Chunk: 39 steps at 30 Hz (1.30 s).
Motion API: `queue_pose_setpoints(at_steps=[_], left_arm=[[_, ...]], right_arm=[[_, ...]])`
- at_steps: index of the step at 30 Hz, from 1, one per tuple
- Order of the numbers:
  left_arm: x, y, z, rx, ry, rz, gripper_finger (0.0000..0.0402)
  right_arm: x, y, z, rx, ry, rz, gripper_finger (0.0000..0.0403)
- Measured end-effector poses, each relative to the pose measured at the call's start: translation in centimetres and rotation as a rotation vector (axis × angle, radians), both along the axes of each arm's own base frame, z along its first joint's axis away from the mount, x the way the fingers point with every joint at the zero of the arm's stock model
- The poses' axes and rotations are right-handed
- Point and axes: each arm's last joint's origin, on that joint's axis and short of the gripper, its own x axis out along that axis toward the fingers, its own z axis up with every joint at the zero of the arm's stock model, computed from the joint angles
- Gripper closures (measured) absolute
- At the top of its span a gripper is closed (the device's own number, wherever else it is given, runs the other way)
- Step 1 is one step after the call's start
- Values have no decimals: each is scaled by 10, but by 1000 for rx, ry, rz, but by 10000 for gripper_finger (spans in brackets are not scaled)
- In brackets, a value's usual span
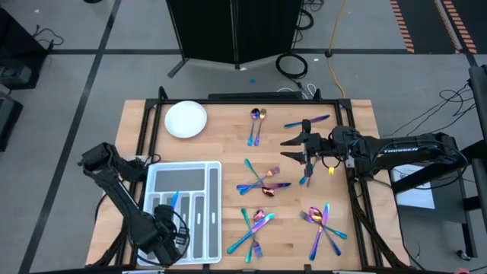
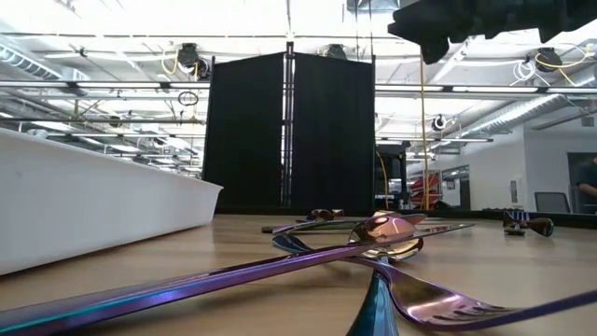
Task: Sort silverware
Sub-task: Put the iridescent blue knife in the middle left slot of the silverware tray
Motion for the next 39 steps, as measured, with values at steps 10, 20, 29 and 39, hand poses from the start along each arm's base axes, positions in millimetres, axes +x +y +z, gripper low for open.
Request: queue_pose_setpoints(at_steps=[10,20,29,39], left_arm=[[5,-1,0,33,-105,-9,372],[2,0,-2,27,-34,35,372],[4,-6,-18,15,77,73,372],[10,-3,-28,-5,109,120,372]], right_arm=[[0,0,-1,1,14,0,273],[0,0,2,-4,-16,0,273],[0,0,0,-7,-2,0,273],[0,0,0,-7,-2,1,273]])
